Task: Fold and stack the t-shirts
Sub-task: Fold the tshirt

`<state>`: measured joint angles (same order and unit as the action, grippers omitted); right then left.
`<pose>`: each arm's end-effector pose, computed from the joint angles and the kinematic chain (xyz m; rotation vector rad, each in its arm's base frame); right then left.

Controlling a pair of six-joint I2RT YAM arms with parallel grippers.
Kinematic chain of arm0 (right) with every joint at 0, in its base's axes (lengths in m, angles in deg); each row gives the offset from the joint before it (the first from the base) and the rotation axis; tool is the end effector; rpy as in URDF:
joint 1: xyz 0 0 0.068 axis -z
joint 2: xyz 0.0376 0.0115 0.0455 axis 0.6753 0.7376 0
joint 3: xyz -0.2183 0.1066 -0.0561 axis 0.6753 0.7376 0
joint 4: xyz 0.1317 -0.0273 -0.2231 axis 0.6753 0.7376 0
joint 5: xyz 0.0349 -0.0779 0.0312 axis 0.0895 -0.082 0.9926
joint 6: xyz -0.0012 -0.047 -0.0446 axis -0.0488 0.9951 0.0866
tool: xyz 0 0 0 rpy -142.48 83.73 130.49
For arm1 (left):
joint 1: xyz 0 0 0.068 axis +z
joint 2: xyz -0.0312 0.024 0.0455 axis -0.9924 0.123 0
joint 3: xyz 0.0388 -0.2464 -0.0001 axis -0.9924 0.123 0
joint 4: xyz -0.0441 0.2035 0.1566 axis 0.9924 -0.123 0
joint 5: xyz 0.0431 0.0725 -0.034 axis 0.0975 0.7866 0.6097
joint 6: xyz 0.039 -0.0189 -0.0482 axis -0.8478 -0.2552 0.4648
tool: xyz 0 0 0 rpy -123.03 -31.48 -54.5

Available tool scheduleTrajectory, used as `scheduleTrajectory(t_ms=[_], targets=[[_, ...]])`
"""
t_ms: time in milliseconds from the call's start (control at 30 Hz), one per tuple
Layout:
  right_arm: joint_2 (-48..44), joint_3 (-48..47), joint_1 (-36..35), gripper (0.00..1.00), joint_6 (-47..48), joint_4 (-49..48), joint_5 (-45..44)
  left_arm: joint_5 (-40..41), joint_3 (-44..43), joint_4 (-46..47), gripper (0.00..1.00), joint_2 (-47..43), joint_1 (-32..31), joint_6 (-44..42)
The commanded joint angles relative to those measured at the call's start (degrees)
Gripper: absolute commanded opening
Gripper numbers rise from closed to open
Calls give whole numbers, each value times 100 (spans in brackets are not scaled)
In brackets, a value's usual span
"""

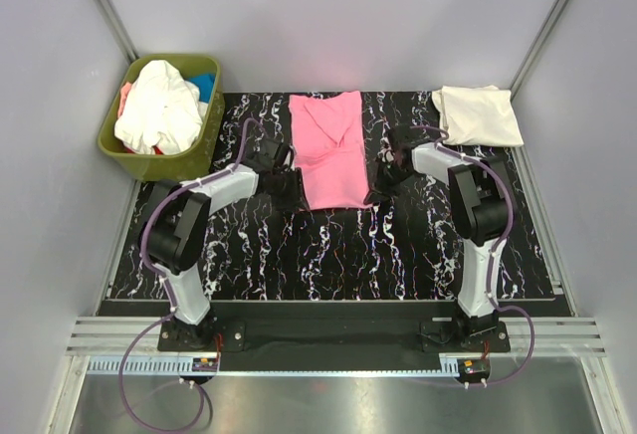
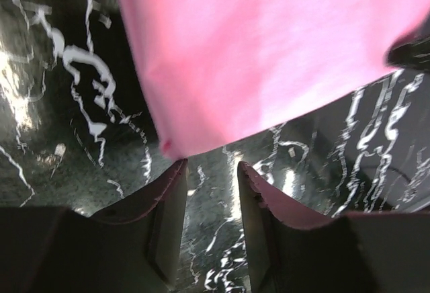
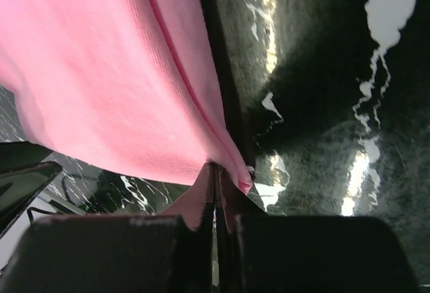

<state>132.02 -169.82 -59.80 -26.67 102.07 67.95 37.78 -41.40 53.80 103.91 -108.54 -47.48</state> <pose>0.3768 0.1386 0.1047 0.1646 2.9028 0.7408 0.3243 -0.1711 0.1368 -0.0566 2.7562 -0.6881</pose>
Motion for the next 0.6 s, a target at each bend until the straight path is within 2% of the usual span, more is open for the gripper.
scheduleTrajectory(t_ms=[0, 167, 233, 267, 300, 333, 433, 567], targets=[[-254, 409, 9, 0, 261, 42, -497, 14, 331, 147, 40, -130, -76, -107], [-491, 593, 1, 0, 393, 367, -884, 146, 833, 129, 39, -420, -199, -160], [-771, 742, 1, 4, 402, 586, -1112, 225, 1036, 24, 38, -657, -226, -186], [-921, 813, -8, 14, 402, 640, -1375, 295, 1088, -54, 38, -771, -243, -221], [-1088, 892, 1, 27, 402, 675, -1534, 374, 1185, -212, 43, -1059, -261, -239], [-1429, 1023, 1, 51, 376, 788, -1710, 531, 1220, -283, 48, -1228, -269, -248], [-1940, 1191, 1, 75, 375, 851, -1914, 761, 1335, -451, 65, -1843, -270, -257], [-2144, 1384, -8, 78, 297, 737, -1659, 552, 1422, -171, 64, -2231, -278, -99]])
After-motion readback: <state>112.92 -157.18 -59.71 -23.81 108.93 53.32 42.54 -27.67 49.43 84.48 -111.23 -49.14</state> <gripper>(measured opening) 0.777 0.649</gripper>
